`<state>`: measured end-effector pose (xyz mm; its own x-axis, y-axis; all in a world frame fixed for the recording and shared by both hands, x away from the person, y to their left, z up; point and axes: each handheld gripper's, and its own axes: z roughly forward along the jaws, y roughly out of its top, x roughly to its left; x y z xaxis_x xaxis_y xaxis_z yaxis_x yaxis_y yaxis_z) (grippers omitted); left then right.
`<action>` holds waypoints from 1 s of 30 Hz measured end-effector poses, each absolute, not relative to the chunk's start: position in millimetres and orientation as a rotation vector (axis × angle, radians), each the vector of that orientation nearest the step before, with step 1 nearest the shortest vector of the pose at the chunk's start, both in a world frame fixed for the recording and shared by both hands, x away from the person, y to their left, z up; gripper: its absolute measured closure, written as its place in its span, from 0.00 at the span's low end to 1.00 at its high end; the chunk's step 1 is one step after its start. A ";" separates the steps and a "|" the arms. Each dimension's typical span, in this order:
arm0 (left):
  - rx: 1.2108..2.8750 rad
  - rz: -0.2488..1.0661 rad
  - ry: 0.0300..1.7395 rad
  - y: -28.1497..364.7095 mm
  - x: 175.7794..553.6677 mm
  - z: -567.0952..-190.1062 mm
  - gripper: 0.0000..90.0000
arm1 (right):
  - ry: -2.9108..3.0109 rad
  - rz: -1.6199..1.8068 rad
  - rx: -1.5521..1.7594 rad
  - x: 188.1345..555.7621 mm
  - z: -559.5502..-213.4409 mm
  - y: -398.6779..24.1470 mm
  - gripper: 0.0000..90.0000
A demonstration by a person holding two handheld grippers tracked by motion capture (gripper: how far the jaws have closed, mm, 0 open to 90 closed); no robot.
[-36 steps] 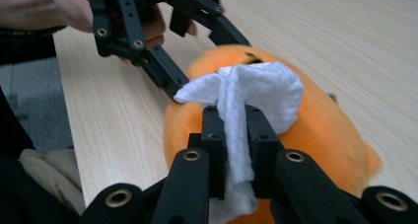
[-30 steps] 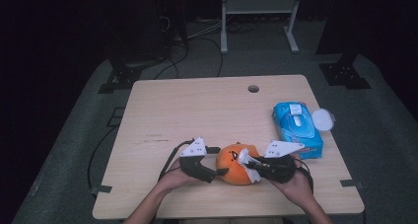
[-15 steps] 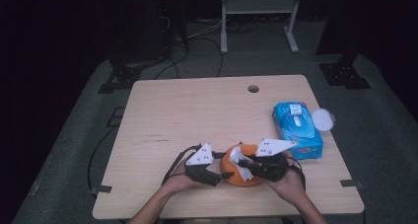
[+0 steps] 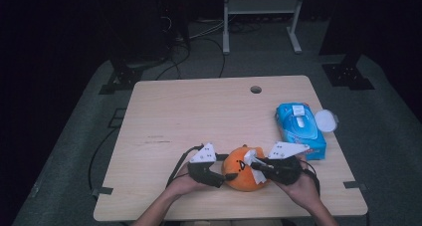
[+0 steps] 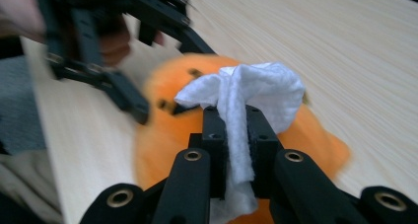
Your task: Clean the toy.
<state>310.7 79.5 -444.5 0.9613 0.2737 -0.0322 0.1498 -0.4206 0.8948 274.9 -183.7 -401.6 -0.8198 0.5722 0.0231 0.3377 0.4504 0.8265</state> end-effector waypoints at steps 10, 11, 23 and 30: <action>2.042 0.158 0.204 80.4 307.4 -441.1 0.42 | 2.426 1.360 0.740 281.0 -392.9 -174.8 0.90; 2.042 0.158 0.204 80.4 307.4 -441.1 0.39 | 2.426 1.360 0.740 281.0 -392.9 -174.8 0.90; 2.033 0.102 0.286 74.3 308.2 -443.6 0.37 | 2.490 1.255 0.769 274.4 -402.1 -185.8 0.90; 2.066 0.180 0.199 80.2 309.1 -434.7 0.41 | 2.506 1.359 0.701 273.4 -396.5 -168.1 0.90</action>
